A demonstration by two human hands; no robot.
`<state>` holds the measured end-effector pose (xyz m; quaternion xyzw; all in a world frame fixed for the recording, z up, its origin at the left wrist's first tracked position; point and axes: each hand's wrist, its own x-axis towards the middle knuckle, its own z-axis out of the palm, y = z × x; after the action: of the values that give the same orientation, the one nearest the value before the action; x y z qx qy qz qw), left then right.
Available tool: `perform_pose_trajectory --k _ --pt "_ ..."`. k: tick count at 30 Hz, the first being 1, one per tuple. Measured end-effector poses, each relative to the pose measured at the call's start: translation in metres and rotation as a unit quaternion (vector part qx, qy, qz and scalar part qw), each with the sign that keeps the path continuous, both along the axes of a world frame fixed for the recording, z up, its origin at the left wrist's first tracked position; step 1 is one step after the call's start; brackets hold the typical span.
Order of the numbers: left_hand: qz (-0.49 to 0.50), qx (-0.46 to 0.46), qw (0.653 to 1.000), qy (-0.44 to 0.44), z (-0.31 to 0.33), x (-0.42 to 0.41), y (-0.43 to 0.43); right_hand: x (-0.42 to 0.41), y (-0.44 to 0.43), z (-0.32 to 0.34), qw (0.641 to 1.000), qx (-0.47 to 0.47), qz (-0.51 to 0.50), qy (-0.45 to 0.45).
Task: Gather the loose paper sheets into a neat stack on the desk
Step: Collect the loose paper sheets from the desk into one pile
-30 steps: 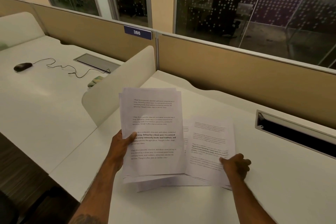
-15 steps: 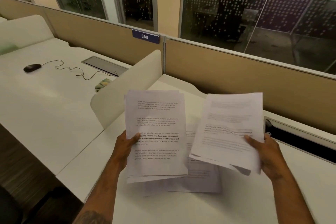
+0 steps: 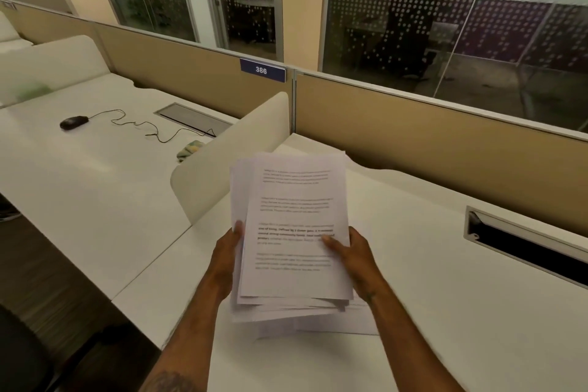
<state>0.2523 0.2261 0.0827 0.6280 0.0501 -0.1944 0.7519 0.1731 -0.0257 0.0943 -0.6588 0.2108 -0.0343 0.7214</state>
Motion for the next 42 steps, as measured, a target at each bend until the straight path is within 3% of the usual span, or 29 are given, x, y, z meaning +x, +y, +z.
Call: perform_pose_trajectory --k 2,5,8,11,13,15,20,26,29,33,38,42 --pt "0.001 -0.022 1.000 0.021 0.002 -0.001 0.005 0.005 0.012 -0.004 1.000 -0.013 0.000 0.001" --pt "0.004 0.009 0.999 -0.030 0.001 -0.004 0.012 0.010 0.022 -0.007 0.999 -0.034 0.013 0.001" --pt "0.025 0.039 0.998 -0.051 -0.005 -0.007 0.027 0.008 0.004 -0.018 0.994 -0.090 -0.057 0.033" --pt "0.045 0.045 0.997 -0.052 -0.008 -0.009 0.048 -0.007 -0.031 -0.047 0.928 -0.276 -0.135 0.212" --pt "0.052 0.043 0.996 -0.050 -0.011 -0.011 0.061 -0.021 -0.041 -0.066 0.867 -0.358 -0.100 0.332" --pt "0.058 0.041 0.996 -0.045 -0.014 -0.013 0.072 -0.028 -0.040 -0.079 0.844 -0.388 -0.073 0.363" --pt "0.078 0.042 0.995 -0.038 -0.017 -0.015 0.097 -0.018 -0.048 -0.085 0.879 -0.279 -0.102 0.374" --pt "0.094 0.033 0.994 -0.039 -0.016 -0.015 0.118 0.000 -0.054 -0.068 0.963 -0.129 -0.079 0.222" --pt "0.106 0.025 0.993 -0.035 -0.016 -0.015 0.122 0.006 -0.030 -0.067 0.950 -0.198 -0.045 0.237" --pt "0.109 0.025 0.993 -0.033 -0.018 -0.015 0.125 0.003 0.013 -0.075 0.881 -0.355 -0.010 0.313" --pt "0.112 0.026 0.993 -0.029 -0.021 -0.016 0.131 0.005 0.030 -0.081 0.902 -0.315 -0.028 0.294" --pt "0.109 0.025 0.993 -0.032 -0.022 -0.016 0.128 0.010 0.021 -0.082 0.892 -0.298 -0.010 0.339"
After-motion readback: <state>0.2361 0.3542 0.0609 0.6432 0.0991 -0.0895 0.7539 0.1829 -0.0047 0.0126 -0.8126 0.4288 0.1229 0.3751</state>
